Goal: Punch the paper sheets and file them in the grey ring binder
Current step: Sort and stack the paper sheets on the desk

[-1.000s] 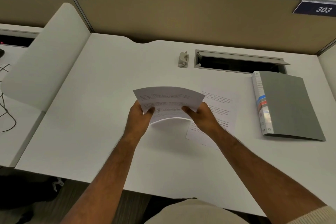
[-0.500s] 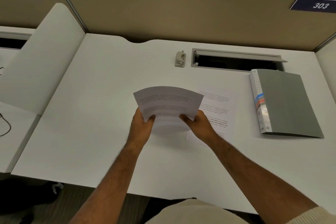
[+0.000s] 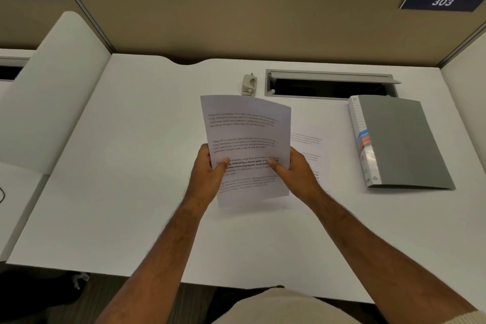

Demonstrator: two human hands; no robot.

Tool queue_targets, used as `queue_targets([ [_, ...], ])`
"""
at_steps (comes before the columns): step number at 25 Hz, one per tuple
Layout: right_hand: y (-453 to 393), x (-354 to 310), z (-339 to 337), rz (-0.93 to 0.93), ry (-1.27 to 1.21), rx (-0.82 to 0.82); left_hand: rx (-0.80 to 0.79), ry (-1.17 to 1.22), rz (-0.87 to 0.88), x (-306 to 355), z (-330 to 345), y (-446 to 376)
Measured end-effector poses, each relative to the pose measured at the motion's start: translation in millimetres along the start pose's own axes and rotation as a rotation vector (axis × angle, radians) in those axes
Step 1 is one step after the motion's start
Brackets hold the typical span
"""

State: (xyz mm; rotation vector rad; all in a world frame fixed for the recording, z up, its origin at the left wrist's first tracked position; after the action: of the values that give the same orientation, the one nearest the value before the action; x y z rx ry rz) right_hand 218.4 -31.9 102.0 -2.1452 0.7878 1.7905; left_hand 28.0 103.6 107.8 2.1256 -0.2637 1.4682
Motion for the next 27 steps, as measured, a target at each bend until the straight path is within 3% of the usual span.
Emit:
queue_targets([
  [7,11.7,11.3,-58.2,0.033,-0.052,0.093,-0.065,0.030,-0.058,-1.1,44.4,1.6],
  [14,25.4,36.5,-130.3,0.091,-0.030,0.241,-0.050,0.122,-0.204,-47.9,85.4,-9.7],
  [22,40.7,59.2,-187.2,0.144,-0.041,0.318,-0.049,-0.116,-0.279,-75.2,138.6,-31.0],
  [25,46.7,71.1,-201.1,0.172,-0.047,0.320,-0.069,-0.310,-0.187,-79.2,155.3,-43.0],
  [27,49.9,77.7,-207.7,0.183,-0.050,0.312,-0.121,-0.621,-0.027,-71.1,169.6,-46.3],
])
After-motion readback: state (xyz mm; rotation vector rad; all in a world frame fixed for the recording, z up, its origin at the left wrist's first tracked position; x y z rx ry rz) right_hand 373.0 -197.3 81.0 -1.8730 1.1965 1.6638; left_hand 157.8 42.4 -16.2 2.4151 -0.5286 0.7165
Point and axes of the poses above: each hand's wrist, its own y-axis away from the middle knuckle, its own z-axis out of the palm, x = y × z, the point moved 10 cm from there along -y, towards the middle knuckle, and after that the axes turned 3 degrees about -z, right-handed, at the moved point
